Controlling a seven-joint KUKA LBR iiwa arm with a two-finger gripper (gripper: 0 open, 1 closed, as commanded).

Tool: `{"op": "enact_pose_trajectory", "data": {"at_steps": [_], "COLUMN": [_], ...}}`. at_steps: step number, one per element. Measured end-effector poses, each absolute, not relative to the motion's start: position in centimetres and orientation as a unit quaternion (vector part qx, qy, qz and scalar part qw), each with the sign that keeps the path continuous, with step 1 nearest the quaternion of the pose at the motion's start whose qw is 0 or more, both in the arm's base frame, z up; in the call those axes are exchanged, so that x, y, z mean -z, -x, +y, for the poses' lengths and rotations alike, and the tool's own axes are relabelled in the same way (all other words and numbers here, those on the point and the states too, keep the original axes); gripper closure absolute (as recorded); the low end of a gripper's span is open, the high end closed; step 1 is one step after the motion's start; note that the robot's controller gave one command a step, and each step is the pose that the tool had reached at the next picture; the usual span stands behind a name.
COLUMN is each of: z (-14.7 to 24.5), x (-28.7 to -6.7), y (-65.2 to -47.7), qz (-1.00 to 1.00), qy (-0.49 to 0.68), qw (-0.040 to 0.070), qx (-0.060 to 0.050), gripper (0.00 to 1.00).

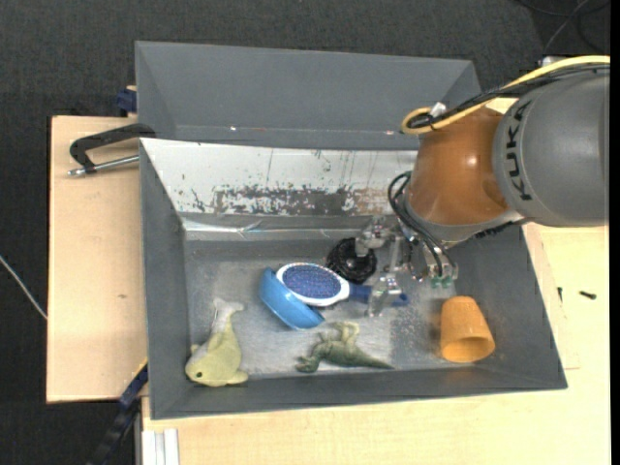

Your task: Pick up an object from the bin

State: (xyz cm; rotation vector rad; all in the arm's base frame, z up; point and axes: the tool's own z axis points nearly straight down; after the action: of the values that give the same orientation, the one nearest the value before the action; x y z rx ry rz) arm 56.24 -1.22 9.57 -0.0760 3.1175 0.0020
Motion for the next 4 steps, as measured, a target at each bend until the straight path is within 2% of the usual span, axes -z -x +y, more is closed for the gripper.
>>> {"op": "enact_pose_trajectory", "data": {"at_steps": [1, 2, 3, 4], "z": [-1.2, -1.1, -1.1, 3.6], "x": [-9.2, -27.4, -26.9, -15.8], "y": [-56.2, -54.2, -54.0, -57.2], "qz": [1.0, 0.991, 0.991, 0.985], "qy": [0.024, 0.131, 0.131, 0.174], "qw": [0.01, 0.008, 0.003, -0.002], "qx": [-0.001, 0.001, 0.0, -0.002], "gripper": [1.0, 1.0, 0.0, 0.0]}}
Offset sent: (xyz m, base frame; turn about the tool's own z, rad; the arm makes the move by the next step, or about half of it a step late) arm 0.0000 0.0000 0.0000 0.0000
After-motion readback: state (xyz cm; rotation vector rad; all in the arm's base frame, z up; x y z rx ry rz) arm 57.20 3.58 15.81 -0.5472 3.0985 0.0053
